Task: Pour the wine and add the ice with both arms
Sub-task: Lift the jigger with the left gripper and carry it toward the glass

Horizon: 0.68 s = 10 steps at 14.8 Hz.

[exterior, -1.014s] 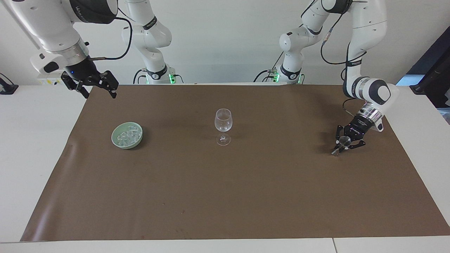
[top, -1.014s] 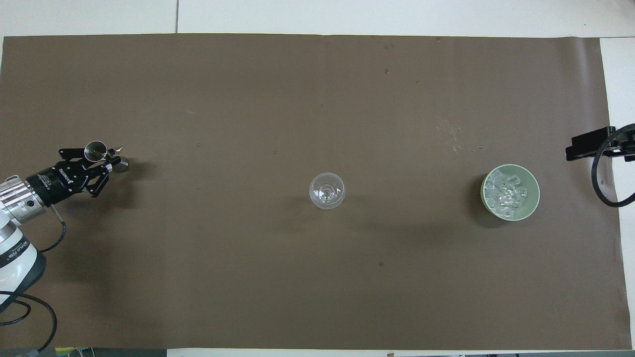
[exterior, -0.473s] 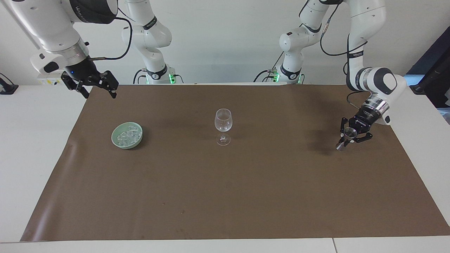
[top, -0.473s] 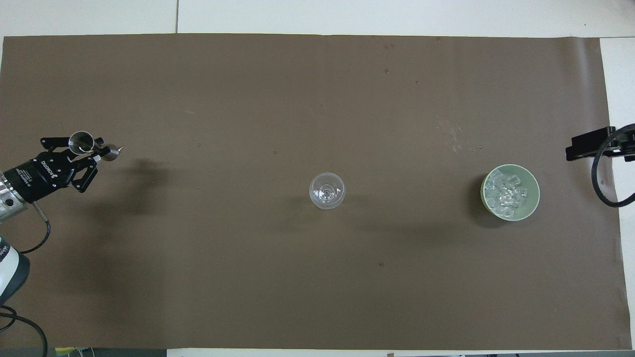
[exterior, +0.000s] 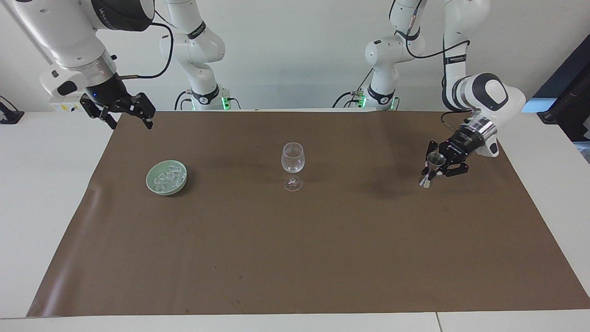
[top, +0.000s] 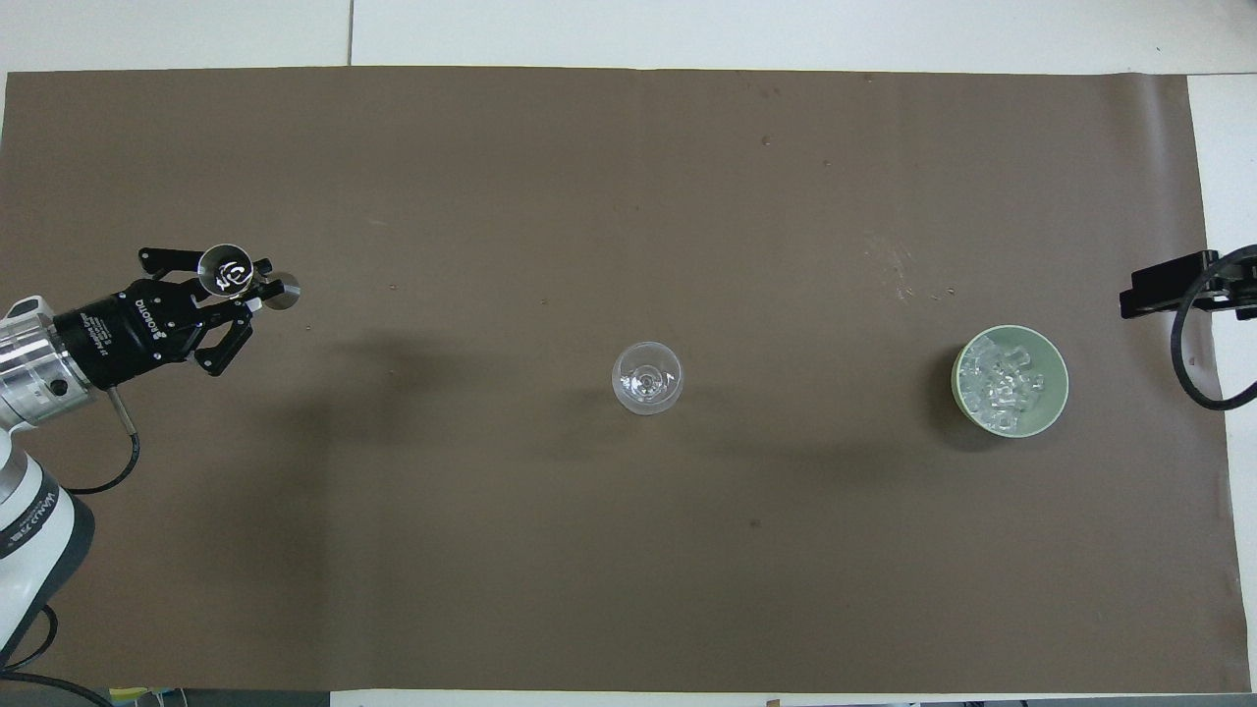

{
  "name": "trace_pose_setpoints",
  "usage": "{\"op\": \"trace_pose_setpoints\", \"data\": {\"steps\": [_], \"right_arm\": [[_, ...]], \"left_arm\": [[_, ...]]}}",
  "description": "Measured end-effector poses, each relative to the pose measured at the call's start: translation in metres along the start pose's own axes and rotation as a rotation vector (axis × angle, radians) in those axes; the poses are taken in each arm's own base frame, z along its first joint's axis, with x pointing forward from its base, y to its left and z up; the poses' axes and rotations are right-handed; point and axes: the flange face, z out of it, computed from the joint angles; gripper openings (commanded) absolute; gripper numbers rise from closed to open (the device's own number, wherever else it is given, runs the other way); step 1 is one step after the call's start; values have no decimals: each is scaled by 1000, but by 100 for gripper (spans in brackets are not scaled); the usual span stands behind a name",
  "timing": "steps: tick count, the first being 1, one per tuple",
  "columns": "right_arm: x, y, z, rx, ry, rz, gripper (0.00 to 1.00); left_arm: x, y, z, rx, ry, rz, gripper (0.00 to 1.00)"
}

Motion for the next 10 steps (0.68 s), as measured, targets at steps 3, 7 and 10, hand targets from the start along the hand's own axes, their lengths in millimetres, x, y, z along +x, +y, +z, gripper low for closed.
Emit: {"op": "trace_pose_setpoints", "data": {"steps": [3,7,10], "right_arm": [[0,0,0,0,0,0,100],[0,0,0,0,0,0,100],[0,0,0,0,0,0,100]], "left_arm": [[-28,-13,18,19,17,-27,0],[-67,-50,78,51,97,-38,0],[-96,-77,114,96,144,-36,0]]}}
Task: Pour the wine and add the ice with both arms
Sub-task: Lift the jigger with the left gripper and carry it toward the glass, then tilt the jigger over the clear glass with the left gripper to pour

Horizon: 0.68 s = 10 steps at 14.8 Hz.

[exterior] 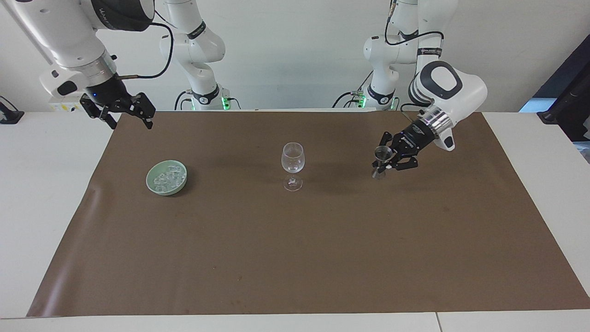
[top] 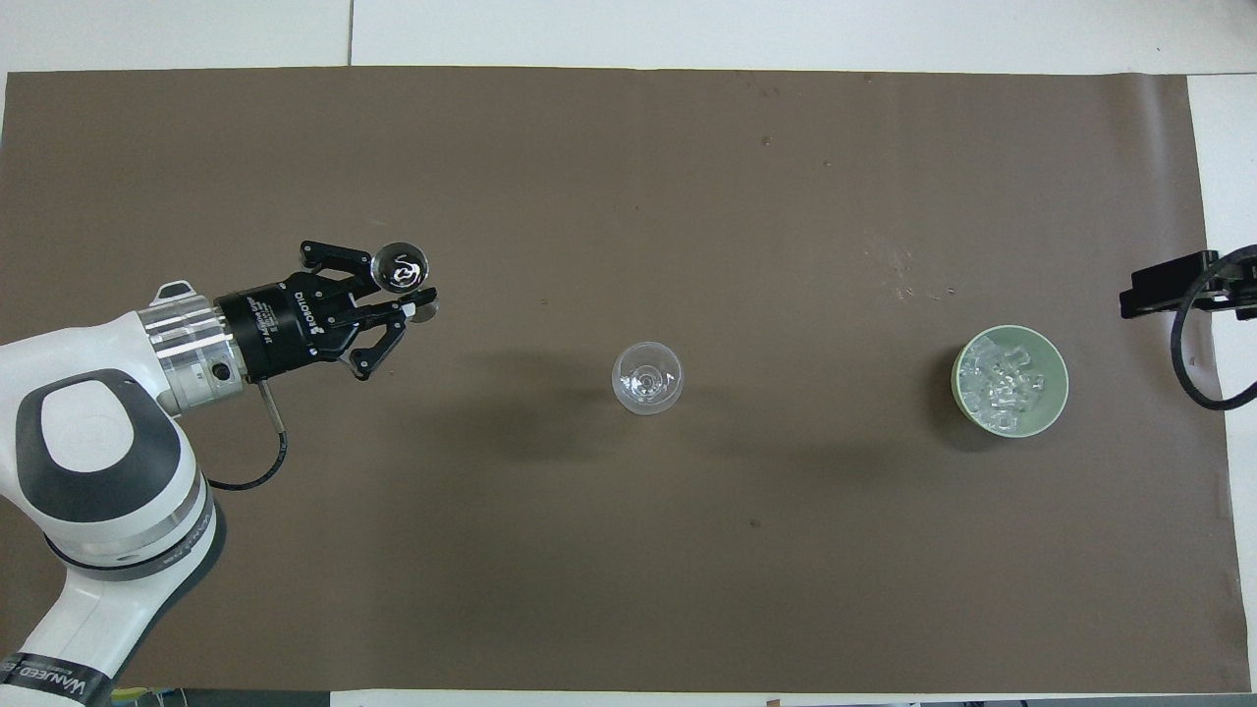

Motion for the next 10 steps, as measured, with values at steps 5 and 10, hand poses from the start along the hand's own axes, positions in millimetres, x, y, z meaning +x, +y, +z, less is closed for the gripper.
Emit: {"op": "trace_pose_setpoints", "data": {"steps": [5,10], "right_arm": [[0,0,0,0,0,0,100],[0,0,0,0,0,0,100]], "left_arm": [[-47,-39,40,67,108,74,0],[-68,-79,77,90,194,200,0]]}}
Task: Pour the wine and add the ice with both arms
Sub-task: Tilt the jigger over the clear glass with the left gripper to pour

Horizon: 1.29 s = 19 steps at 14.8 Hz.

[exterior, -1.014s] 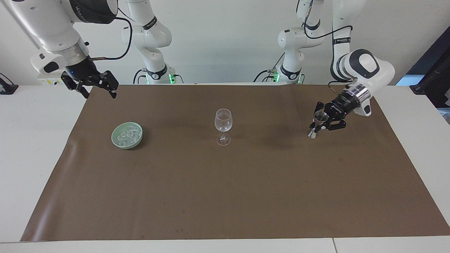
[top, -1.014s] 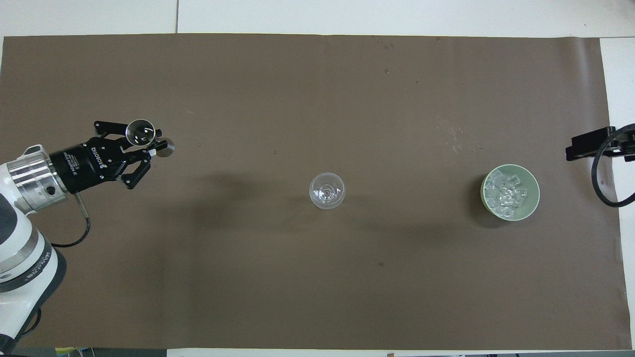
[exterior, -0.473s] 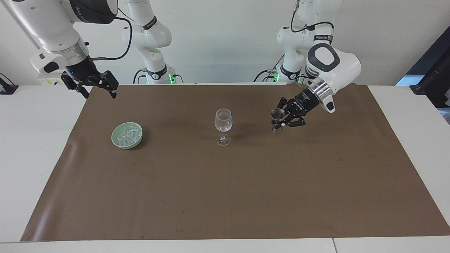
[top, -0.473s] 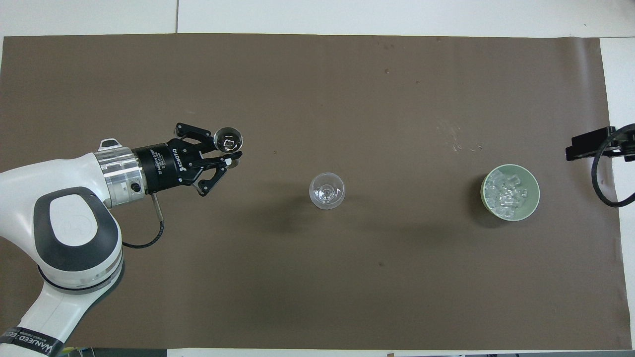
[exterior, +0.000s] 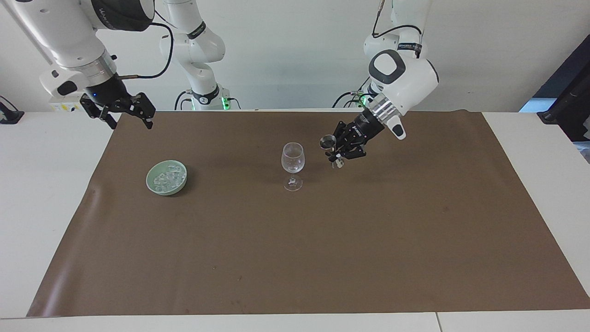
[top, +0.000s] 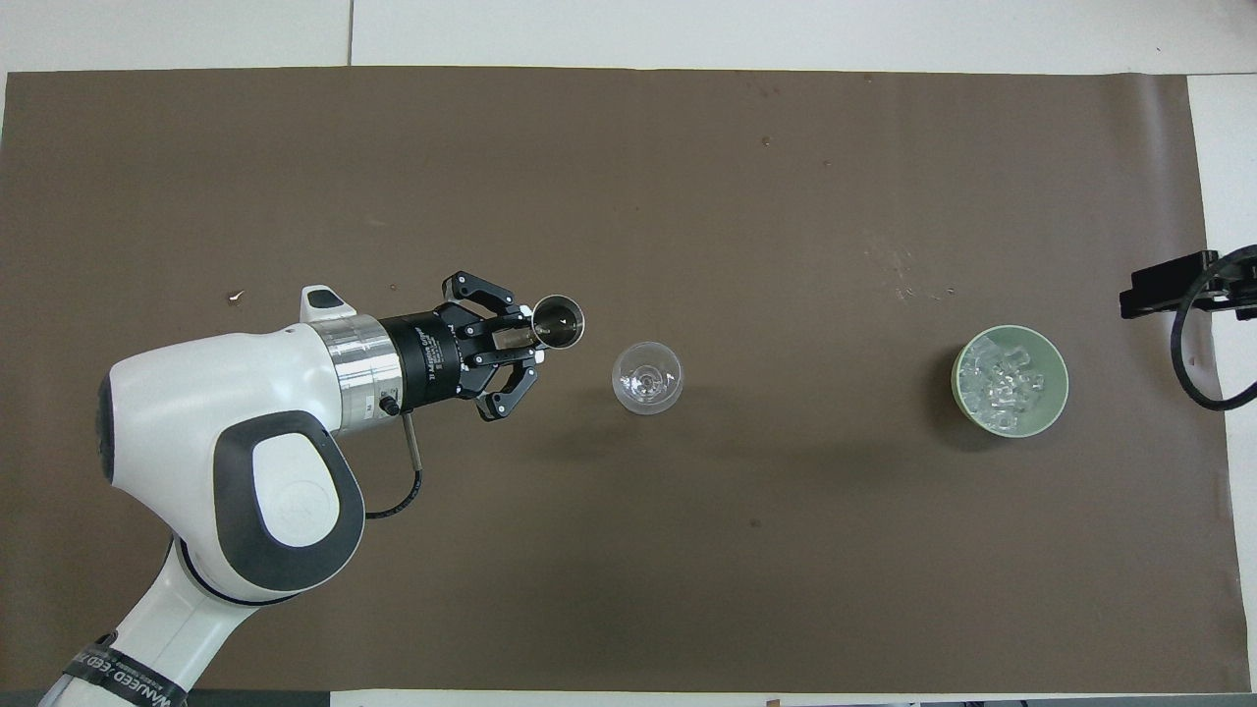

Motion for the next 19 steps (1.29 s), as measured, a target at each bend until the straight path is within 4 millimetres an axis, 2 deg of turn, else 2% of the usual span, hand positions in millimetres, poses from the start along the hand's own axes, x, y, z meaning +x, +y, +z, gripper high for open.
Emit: {"op": "trace_pose_setpoints", "data": {"steps": [5,11,19], "right_arm": [[0,0,0,0,0,0,100],[0,0,0,0,0,0,100],[0,0,0,0,0,0,100]], "left_arm": [[-17,-4,6,15,98,116,0],[-43,-14,30,31,259,243,0],[-60,-34,46,32,384,401,0]]}}
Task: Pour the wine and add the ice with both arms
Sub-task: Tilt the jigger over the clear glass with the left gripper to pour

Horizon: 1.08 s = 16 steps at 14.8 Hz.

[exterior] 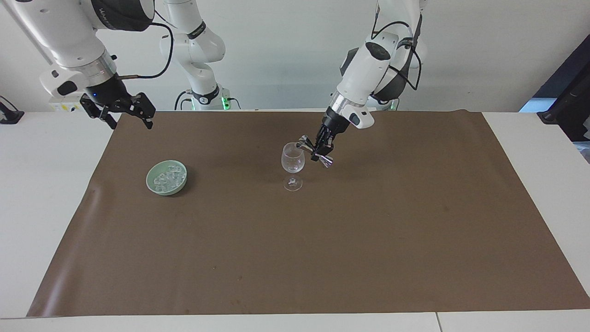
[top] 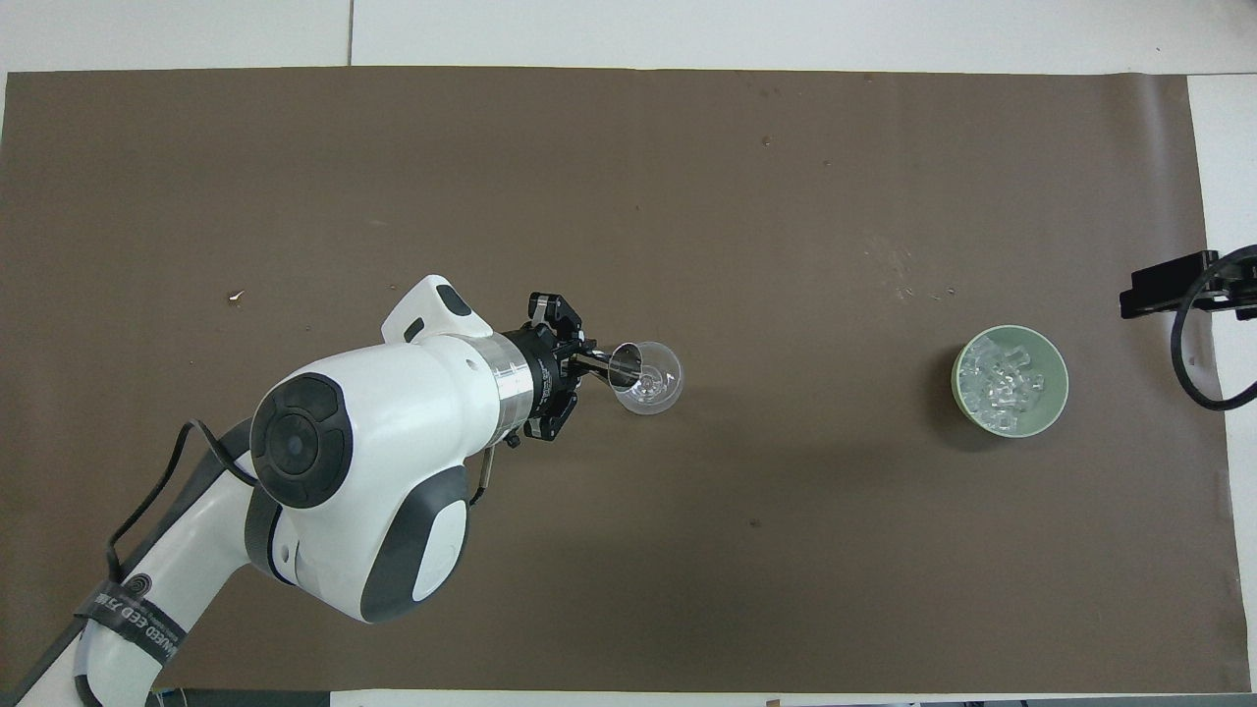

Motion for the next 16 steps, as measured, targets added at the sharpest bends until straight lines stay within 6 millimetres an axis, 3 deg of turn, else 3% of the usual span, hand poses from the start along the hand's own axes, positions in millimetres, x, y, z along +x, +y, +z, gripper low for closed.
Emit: {"op": "trace_pose_setpoints", "data": {"steps": [7,16], "right_arm": [[0,0,0,0,0,0,100],[0,0,0,0,0,0,100]], "left_arm": [[-8,4,-3,-52,123,87,0],[-40,-3,7,-88,220,201,0]]}}
